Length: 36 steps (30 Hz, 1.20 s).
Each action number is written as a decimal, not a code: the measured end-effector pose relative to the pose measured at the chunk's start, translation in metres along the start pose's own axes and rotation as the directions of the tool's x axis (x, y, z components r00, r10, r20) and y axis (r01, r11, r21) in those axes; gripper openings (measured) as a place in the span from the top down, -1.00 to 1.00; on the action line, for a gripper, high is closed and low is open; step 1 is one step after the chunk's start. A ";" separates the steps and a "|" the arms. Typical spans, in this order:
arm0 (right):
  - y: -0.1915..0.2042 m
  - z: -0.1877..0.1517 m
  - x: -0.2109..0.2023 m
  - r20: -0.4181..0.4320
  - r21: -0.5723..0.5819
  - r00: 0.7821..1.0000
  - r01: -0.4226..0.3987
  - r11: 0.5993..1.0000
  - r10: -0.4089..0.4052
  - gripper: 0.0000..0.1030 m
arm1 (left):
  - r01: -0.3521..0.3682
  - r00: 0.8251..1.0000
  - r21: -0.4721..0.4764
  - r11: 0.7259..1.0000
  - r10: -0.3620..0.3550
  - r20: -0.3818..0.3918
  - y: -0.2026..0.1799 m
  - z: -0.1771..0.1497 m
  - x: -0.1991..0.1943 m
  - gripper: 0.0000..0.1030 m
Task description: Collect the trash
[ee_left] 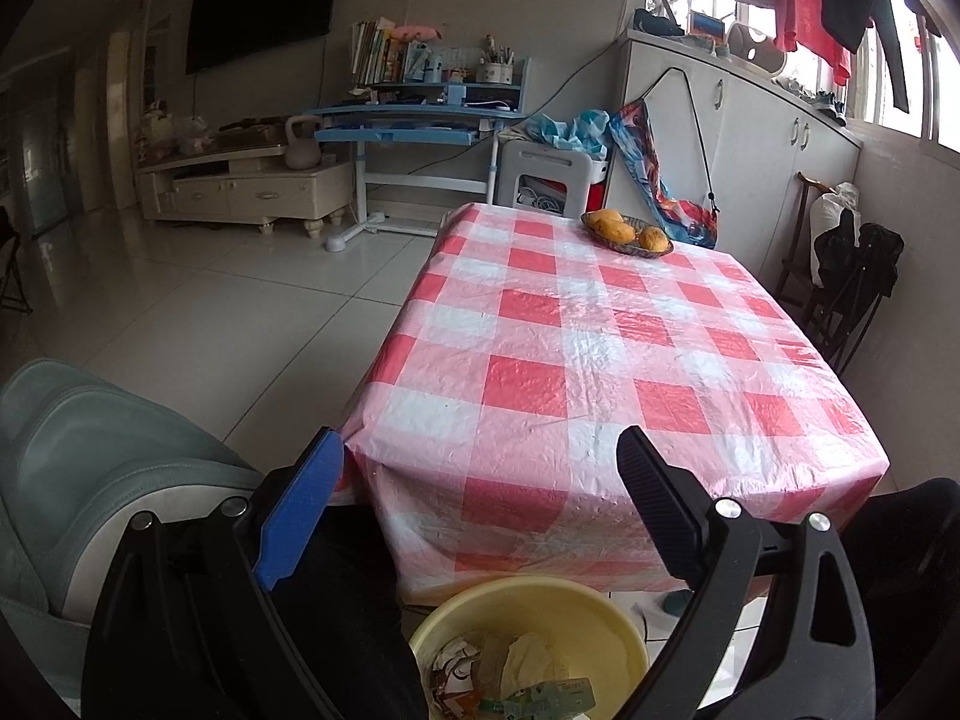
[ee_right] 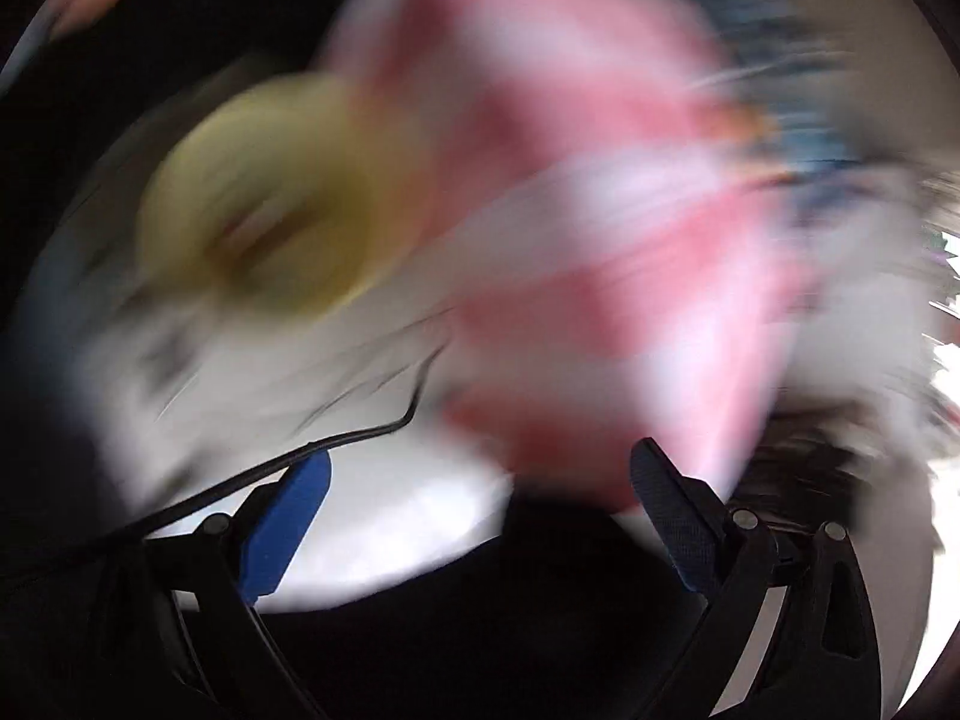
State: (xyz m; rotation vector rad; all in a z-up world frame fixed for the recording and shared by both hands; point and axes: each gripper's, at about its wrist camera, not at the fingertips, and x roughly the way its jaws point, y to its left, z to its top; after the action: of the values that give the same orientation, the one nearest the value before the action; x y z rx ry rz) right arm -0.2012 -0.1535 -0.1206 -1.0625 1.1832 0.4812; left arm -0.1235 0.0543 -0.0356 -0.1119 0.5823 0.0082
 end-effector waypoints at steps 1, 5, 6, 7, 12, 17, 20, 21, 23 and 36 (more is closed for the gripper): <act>0.002 -0.003 0.001 0.003 -0.011 1.000 -0.027 1.000 0.027 -0.85 | -0.001 1.000 0.001 1.000 0.001 0.002 0.000 0.000 0.000 -0.73; -0.031 -0.019 -0.016 0.204 0.189 0.879 -0.468 0.863 0.432 -0.85 | 0.003 1.000 -0.001 1.000 -0.003 -0.007 0.000 0.000 0.000 -0.73; -0.040 -0.024 -0.028 0.328 0.175 0.778 -0.608 0.774 0.537 -0.85 | 0.004 1.000 -0.001 1.000 -0.004 -0.007 0.000 0.001 0.000 -0.73; -0.045 -0.026 -0.033 0.358 0.185 0.776 -0.604 0.775 0.519 -0.85 | 0.003 1.000 0.000 1.000 -0.003 -0.005 0.001 0.001 0.000 -0.73; -0.059 -0.020 -0.015 0.124 0.302 0.988 -0.122 0.946 0.088 -0.82 | 0.003 1.000 0.001 1.000 -0.003 -0.007 0.002 0.002 -0.002 -0.73; -0.059 -0.016 -0.054 0.199 0.292 0.945 0.195 0.937 -0.258 -0.82 | 0.006 1.000 0.002 1.000 -0.006 -0.011 0.001 0.003 -0.001 -0.73; -0.070 -0.024 -0.089 0.419 0.364 0.858 0.141 0.921 -0.296 -0.84 | 0.003 1.000 0.002 1.000 -0.003 -0.008 0.001 0.003 0.000 -0.73; -0.072 -0.027 -0.098 0.453 0.413 0.815 0.169 0.895 -0.362 -0.85 | 0.004 1.000 -0.001 1.000 -0.004 -0.010 0.001 0.003 0.000 -0.73; -0.070 -0.022 -0.112 0.501 0.474 0.743 0.194 0.859 -0.444 -0.85 | 0.004 1.000 -0.001 1.000 -0.004 -0.010 0.001 0.003 0.001 -0.73; -0.064 -0.003 -0.065 0.611 0.643 0.737 -0.250 0.724 -0.288 -0.85 | -0.012 1.000 0.039 0.999 0.012 -0.003 -0.004 -0.003 -0.001 -0.81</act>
State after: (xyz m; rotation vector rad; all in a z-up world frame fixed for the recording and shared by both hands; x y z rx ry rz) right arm -0.1762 -0.1720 -0.0348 -0.1662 0.5692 0.3075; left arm -0.1253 0.0496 -0.0370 -0.0707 0.5865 0.0086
